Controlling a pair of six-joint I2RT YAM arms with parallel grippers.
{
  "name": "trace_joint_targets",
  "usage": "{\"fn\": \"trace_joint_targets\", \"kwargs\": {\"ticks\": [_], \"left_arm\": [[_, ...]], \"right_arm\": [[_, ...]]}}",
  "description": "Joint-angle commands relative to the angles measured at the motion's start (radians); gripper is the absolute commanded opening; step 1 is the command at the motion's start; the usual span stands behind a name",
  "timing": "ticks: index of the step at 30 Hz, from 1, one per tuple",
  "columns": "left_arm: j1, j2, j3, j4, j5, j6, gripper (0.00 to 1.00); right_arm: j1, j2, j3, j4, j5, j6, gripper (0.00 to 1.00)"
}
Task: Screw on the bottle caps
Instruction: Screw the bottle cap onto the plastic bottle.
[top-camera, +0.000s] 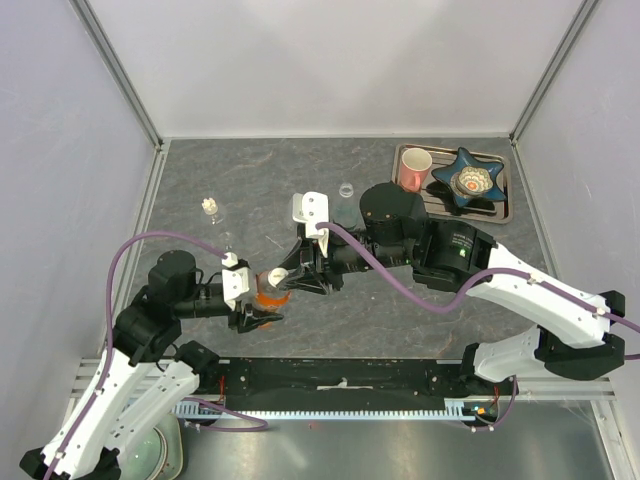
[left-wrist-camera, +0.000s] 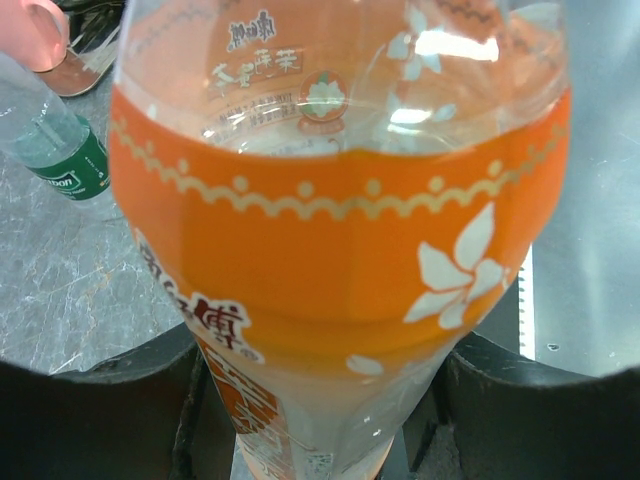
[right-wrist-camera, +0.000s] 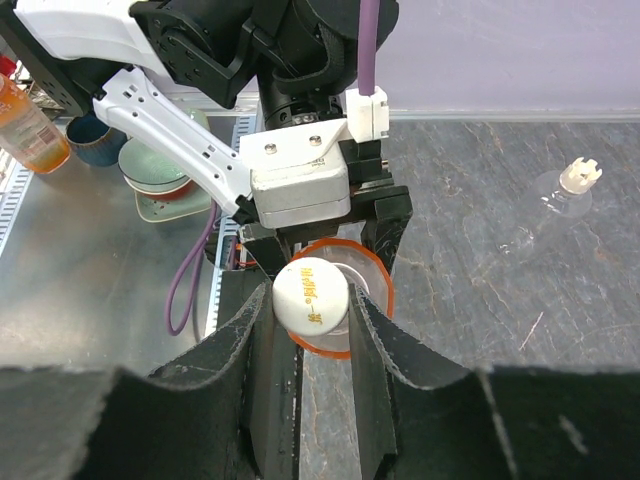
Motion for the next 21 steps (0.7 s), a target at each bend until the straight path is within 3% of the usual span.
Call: {"fn": "trace_joint_targets", "kwargs": {"ticks": [1, 21], "left_arm": [[0.003, -0.011, 0.039, 0.038, 0.038, -0.040, 0.02], [0.004, -0.017, 0.061, 0.026, 0.073, -0.049, 0.02]], "right_arm": [[-0.009, 0.002, -0.006, 0.037, -0.020, 0.005, 0.17], [-0.041, 0.064, 0.046, -0.067, 0.020, -0.053, 0.15]]}}
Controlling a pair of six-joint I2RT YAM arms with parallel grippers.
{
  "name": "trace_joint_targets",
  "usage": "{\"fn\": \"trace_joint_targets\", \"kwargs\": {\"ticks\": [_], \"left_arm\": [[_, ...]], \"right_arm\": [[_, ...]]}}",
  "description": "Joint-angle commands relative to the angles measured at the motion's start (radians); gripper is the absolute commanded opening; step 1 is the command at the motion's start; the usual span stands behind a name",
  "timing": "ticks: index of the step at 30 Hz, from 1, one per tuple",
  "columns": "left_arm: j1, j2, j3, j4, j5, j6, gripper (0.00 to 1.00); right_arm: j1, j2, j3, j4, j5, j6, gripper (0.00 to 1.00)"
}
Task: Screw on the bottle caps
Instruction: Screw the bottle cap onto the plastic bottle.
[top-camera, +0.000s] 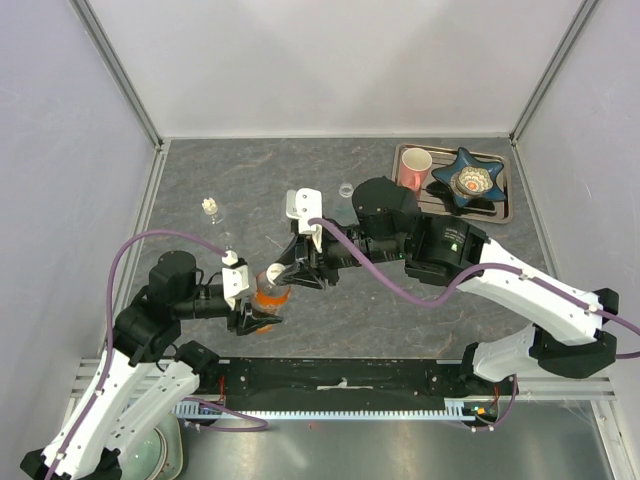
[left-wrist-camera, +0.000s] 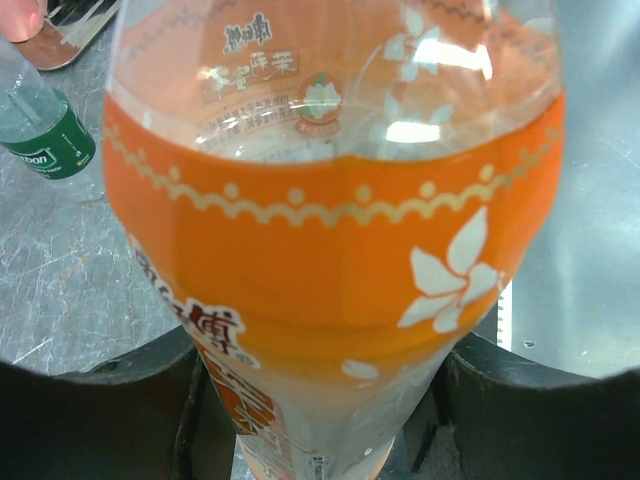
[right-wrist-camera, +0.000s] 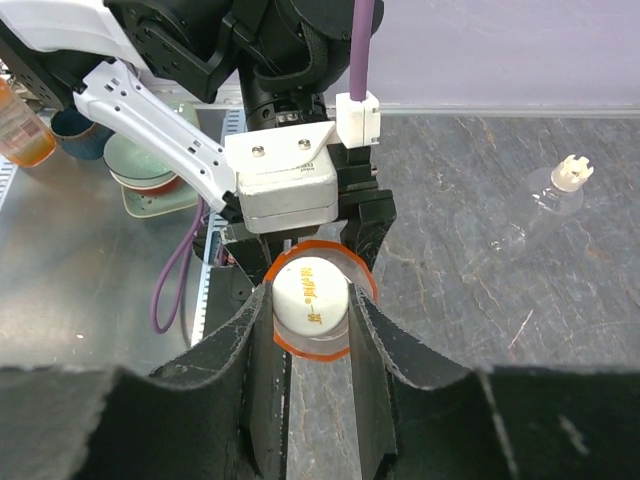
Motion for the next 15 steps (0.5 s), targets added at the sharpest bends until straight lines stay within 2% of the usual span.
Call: {"fn": "trace_joint_targets", "kwargs": {"ticks": [1, 15], "left_arm": [[0.002, -0.013, 0.058, 0.055, 0.063, -0.008, 0.02], [0.002, -0.024, 0.053, 0.057, 0.036, -0.002, 0.02]], "right_arm": [[-0.022, 0.035, 0.027, -0.069, 0.028, -0.035, 0.15], [-0.091, 0.033, 0.039, -0.146, -0.040, -0.024, 0.15]]}}
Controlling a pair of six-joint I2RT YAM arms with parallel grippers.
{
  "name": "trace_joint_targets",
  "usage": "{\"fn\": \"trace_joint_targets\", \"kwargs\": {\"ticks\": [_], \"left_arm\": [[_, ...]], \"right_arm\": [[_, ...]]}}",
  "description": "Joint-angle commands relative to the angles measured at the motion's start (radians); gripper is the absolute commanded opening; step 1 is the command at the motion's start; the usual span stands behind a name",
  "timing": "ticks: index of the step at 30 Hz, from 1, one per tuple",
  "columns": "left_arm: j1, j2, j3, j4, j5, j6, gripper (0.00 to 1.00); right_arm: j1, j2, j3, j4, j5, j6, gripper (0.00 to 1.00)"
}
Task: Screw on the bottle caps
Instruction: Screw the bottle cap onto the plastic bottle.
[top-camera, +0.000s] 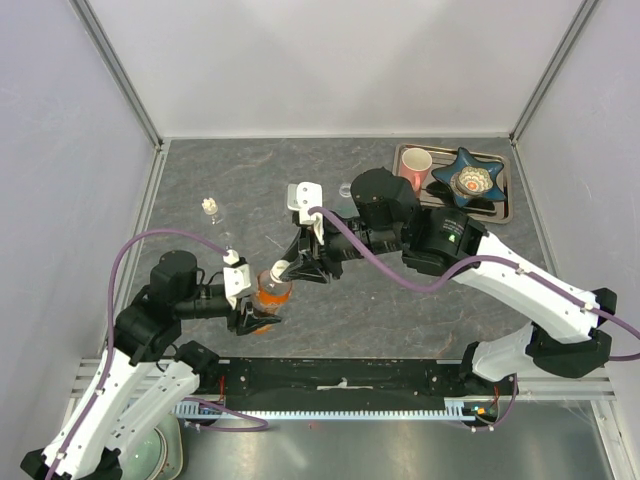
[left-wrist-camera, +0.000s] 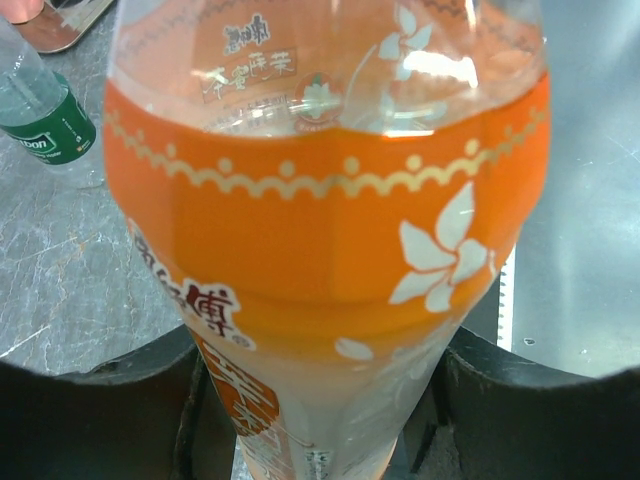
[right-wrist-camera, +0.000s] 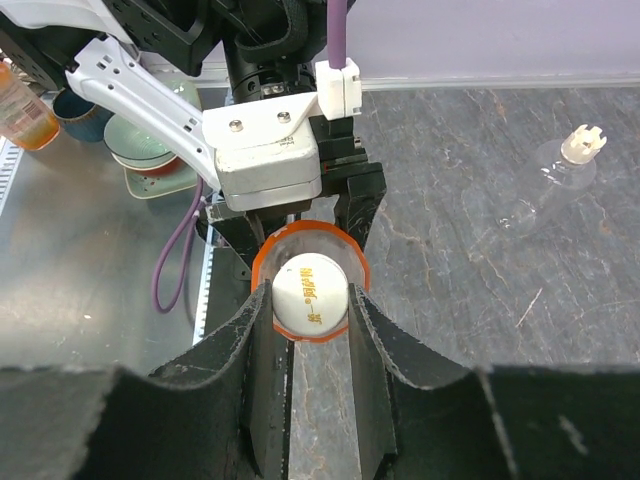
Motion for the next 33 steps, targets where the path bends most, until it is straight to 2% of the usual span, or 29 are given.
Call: {"fn": "trace_joint_targets", "kwargs": {"ticks": [1, 7, 14, 20, 25, 33], "left_arm": [[-0.004, -0.024, 0.054, 0.086, 0.047, -0.008, 0.02], [-0.003, 0.011, 0.063, 0.155, 0.026, -0.066, 0.02], [-0.003, 0.048, 0.053, 0.113, -0.034, 0.049, 0.02], [-0.003, 0.045, 0.028, 0.109, -0.048, 0.068, 0.02], [-0.003, 0.040, 0.045, 0.193, -0.103, 0.000, 0.02], [-0.003, 0.079, 0.109, 0.312, -0.208, -0.153, 0.02]], "right_arm": [[-0.030, 0.014, 0.018, -0.084, 0.010, -0.011, 0.15], [-0.030, 0.042, 0.018, -0.079, -0.019, 0.015, 0.15], [-0.030, 0.086, 0.110, -0.139, -0.021, 0.017, 0.13], [-0.030, 0.129, 0.176, -0.217, -0.027, 0.009, 0.13], [-0.030, 0.128, 0.150, -0.188, -0.028, 0.035, 0.13], [-0.030, 0.066, 0.001, -0.058, -0.001, 0.106, 0.11]]}}
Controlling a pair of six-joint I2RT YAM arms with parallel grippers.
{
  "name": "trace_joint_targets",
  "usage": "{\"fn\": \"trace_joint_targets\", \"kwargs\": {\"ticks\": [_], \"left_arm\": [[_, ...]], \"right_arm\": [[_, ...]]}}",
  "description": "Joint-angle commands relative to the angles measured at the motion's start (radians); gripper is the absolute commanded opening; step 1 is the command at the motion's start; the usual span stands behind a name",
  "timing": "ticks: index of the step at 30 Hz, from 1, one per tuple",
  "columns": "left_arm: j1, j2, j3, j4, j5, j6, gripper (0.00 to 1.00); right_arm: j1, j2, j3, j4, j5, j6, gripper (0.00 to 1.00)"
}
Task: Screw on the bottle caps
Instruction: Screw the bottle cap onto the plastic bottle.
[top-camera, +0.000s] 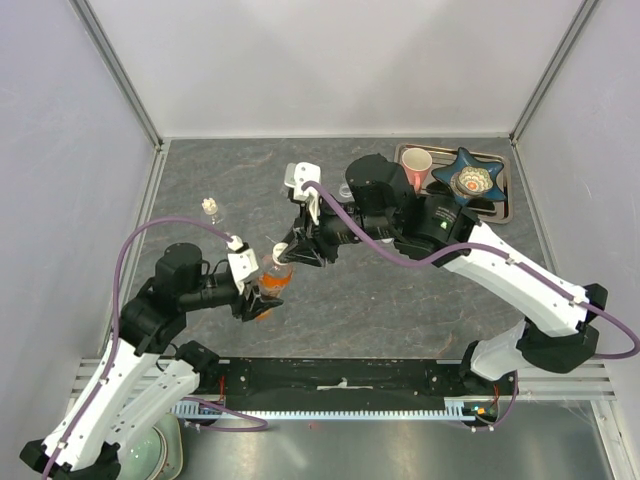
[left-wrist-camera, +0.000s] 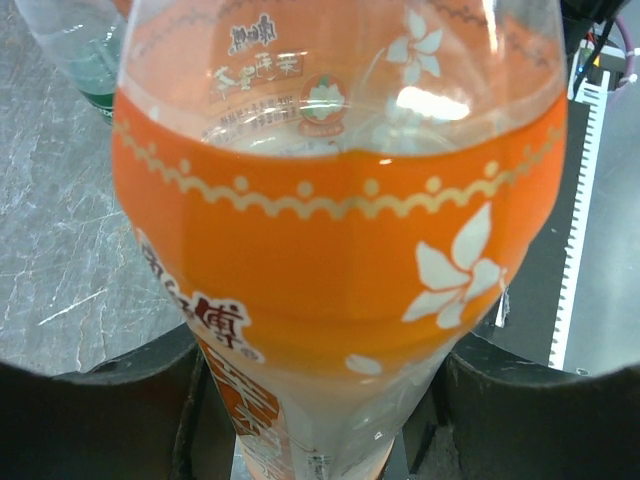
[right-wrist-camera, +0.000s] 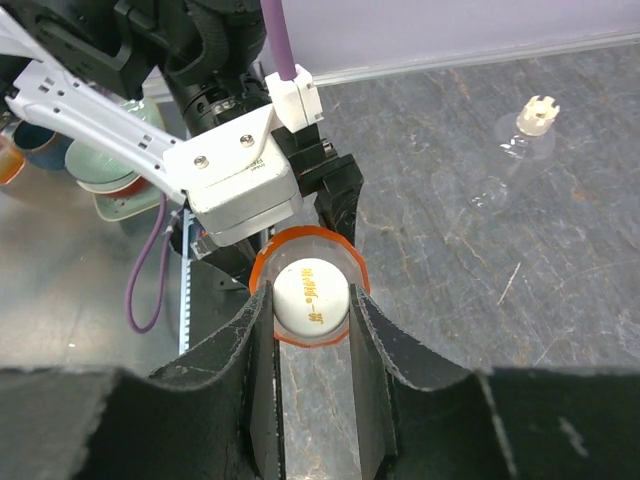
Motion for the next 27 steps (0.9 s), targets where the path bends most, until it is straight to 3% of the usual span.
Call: {"fn": "trace_joint_targets", "kwargs": {"ticks": [1, 27], "left_arm": [[-0.001, 0.022, 0.106, 0.256, -0.074, -0.132, 0.02], [0.012, -0.015, 0.083, 0.346, -0.135, -0.253, 0.02]], "right_arm": [[0.017, -0.002, -0.084, 0.001, 0.002, 0.061, 0.10], [0.018, -0.074, -0.296, 0.241, -0.027, 0.289, 0.04]]}}
